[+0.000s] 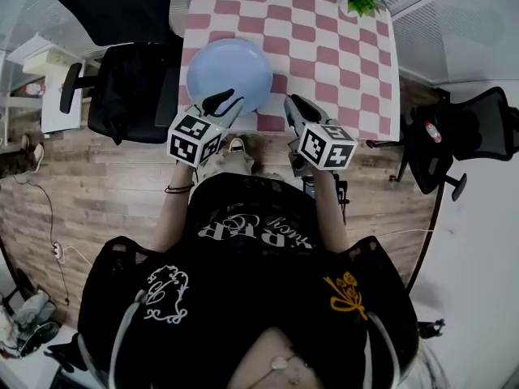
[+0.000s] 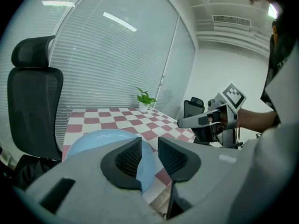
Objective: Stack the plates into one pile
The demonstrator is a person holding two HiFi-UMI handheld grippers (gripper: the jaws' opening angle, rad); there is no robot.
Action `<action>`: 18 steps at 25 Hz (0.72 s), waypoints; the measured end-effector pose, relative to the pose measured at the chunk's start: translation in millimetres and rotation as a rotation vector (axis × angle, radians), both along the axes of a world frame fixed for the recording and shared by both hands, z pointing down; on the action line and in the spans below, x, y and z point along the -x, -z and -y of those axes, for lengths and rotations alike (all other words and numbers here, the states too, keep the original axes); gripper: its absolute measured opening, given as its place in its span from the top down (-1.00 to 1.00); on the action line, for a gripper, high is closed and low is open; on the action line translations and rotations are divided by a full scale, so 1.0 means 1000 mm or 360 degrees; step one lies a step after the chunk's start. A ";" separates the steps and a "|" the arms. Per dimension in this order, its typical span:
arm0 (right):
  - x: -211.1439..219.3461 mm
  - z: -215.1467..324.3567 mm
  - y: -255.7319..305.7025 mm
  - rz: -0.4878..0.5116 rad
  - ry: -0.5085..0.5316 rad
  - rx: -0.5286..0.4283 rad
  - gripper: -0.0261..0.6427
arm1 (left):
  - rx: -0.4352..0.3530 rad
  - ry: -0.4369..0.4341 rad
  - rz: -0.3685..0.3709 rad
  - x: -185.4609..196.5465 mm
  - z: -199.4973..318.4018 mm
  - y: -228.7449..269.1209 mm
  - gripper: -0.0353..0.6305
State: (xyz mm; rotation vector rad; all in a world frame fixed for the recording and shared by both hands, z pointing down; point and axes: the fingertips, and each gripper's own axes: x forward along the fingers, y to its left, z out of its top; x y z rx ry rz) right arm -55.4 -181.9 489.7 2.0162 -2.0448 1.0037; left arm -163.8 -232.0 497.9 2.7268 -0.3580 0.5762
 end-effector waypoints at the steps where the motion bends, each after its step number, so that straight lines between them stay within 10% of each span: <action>1: 0.000 -0.007 0.002 -0.0010 0.0005 -0.0005 0.78 | -0.0003 -0.0021 -0.0006 -0.006 -0.008 0.003 0.54; 18: 0.057 -0.167 0.025 -0.0003 0.0130 -0.0156 0.80 | -0.0023 -0.0137 -0.0105 0.000 -0.184 0.039 0.56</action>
